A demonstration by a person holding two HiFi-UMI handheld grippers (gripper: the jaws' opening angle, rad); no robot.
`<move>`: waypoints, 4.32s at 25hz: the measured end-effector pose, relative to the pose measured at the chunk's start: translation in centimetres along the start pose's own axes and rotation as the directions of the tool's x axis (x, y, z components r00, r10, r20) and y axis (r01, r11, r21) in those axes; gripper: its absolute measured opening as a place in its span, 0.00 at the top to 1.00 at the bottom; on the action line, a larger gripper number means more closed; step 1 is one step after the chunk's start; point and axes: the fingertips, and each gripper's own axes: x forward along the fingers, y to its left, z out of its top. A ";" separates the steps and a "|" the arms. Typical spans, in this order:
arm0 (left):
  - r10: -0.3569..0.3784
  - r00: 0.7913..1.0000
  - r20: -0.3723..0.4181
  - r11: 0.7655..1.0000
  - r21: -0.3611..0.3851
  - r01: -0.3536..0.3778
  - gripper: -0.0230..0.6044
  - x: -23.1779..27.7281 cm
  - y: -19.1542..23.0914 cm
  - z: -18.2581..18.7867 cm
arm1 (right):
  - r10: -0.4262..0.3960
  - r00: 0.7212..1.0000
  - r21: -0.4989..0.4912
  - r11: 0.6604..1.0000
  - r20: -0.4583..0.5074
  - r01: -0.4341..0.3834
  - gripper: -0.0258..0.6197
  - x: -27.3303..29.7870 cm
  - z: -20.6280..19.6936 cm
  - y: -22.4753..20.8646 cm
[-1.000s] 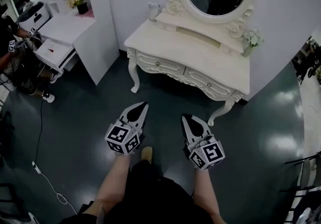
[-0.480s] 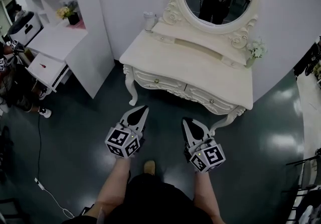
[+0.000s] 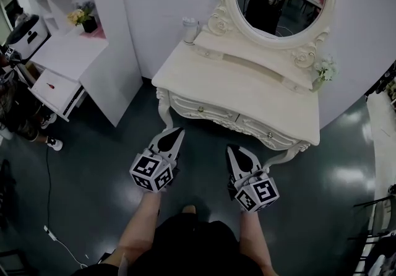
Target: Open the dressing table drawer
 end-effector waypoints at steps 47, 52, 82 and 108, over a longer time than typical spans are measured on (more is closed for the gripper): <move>0.023 0.999 -0.043 0.999 -0.045 -0.025 0.95 22.1 11.9 -0.3 | 0.046 0.998 0.055 0.997 -0.034 -0.044 0.95 19.5 0.4 -18.2; 0.026 0.998 -0.058 0.998 -0.049 -0.029 0.95 24.9 12.7 -0.8 | 0.060 0.997 0.065 0.996 -0.043 -0.057 0.95 21.1 0.1 -20.6; -0.026 0.992 -0.120 0.995 -0.096 0.014 0.95 37.4 18.4 -2.7 | 0.085 0.991 0.106 0.992 -0.100 -0.074 0.95 30.3 -2.1 -28.6; -0.028 0.949 -0.315 0.995 -0.096 -0.002 0.73 47.8 26.4 -8.0 | 0.027 0.980 0.202 0.979 -0.196 0.014 0.95 39.6 -7.6 -34.9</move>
